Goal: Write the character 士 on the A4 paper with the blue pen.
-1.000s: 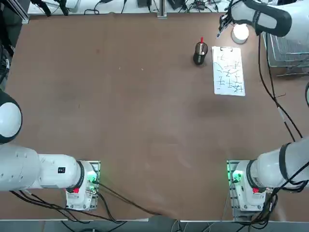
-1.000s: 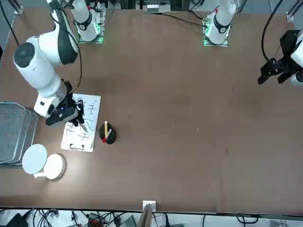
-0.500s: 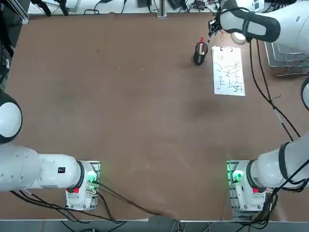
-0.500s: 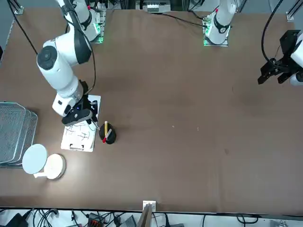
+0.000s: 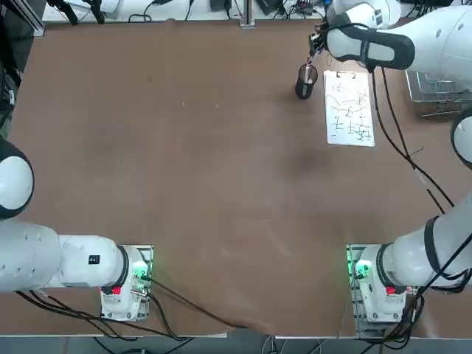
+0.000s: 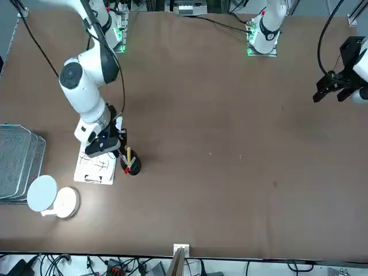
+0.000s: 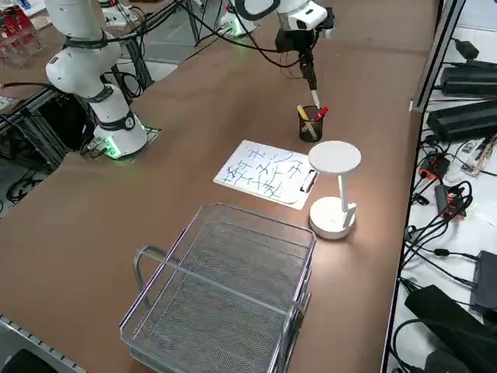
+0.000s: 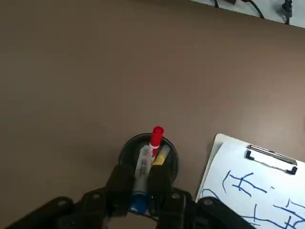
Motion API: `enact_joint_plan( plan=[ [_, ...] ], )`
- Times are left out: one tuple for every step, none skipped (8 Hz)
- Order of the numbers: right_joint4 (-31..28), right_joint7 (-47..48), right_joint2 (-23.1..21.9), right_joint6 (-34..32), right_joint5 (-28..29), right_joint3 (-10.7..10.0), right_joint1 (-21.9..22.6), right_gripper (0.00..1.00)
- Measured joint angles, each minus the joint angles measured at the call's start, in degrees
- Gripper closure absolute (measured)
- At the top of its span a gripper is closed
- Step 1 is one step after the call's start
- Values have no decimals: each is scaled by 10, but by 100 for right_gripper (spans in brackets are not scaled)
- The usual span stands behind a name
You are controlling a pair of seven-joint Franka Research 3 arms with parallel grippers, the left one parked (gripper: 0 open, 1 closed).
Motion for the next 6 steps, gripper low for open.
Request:
enact_joint_plan(
  plan=[
    [0, 1, 8, 7, -3, 0, 2, 79],
    [0, 2, 14, 15, -4, 0, 4, 79],
    [1, 2, 20, 23, -5, 0, 6, 79],
    [1, 2, 27, 33, -6, 0, 7, 79],
    [1, 2, 35, 38, -10, 0, 9, 79],
    [1, 2, 43, 40, -18, 0, 10, 79]
  ],
)
